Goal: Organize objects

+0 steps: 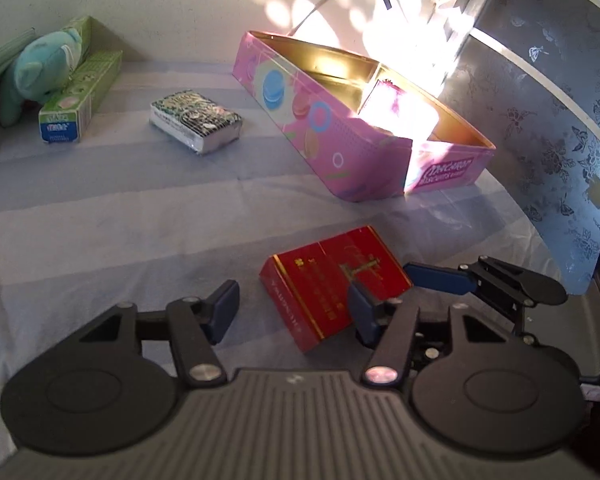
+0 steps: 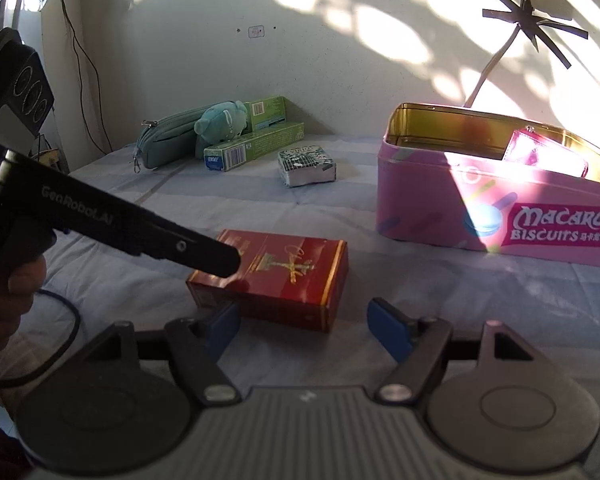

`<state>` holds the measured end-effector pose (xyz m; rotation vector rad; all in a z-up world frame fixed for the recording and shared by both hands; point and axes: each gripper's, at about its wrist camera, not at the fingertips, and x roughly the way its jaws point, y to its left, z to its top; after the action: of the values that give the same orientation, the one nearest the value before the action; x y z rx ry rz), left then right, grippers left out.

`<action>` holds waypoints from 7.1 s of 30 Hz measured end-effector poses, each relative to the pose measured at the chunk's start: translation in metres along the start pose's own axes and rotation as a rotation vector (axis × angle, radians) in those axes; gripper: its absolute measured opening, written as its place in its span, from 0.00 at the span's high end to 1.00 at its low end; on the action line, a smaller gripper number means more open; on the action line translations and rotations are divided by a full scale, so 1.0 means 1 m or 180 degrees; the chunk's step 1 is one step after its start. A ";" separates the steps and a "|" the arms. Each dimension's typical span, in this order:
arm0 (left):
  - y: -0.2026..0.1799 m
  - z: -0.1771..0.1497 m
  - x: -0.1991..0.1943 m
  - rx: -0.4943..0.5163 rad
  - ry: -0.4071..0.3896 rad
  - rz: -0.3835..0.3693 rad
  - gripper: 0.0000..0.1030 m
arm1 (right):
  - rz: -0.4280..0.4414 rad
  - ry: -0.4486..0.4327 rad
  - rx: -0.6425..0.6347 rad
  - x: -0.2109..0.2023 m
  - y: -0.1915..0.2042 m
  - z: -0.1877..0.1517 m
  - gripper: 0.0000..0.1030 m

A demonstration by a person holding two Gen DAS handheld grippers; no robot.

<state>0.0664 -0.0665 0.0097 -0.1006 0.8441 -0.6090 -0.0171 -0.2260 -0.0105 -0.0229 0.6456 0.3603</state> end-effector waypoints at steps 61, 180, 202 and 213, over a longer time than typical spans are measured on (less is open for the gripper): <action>-0.098 0.062 0.036 0.0703 -0.0627 0.0721 0.42 | -0.0979 -0.0764 0.1298 -0.072 -0.113 0.013 0.39; -0.037 0.066 -0.015 0.0317 -0.0584 -0.0722 0.39 | -0.0146 -0.0832 -0.0177 -0.038 -0.023 0.035 0.55; -0.135 0.152 0.140 0.0567 -0.0300 -0.0457 0.36 | -0.1467 -0.0958 0.0437 -0.017 -0.175 0.046 0.47; -0.133 0.115 0.079 0.0728 -0.0670 -0.0393 0.34 | -0.1435 -0.1238 0.0884 -0.060 -0.149 0.011 0.46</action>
<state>0.1278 -0.2367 0.0756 -0.0083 0.5631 -0.7927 -0.0052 -0.3840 0.0204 0.1615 0.2857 -0.1622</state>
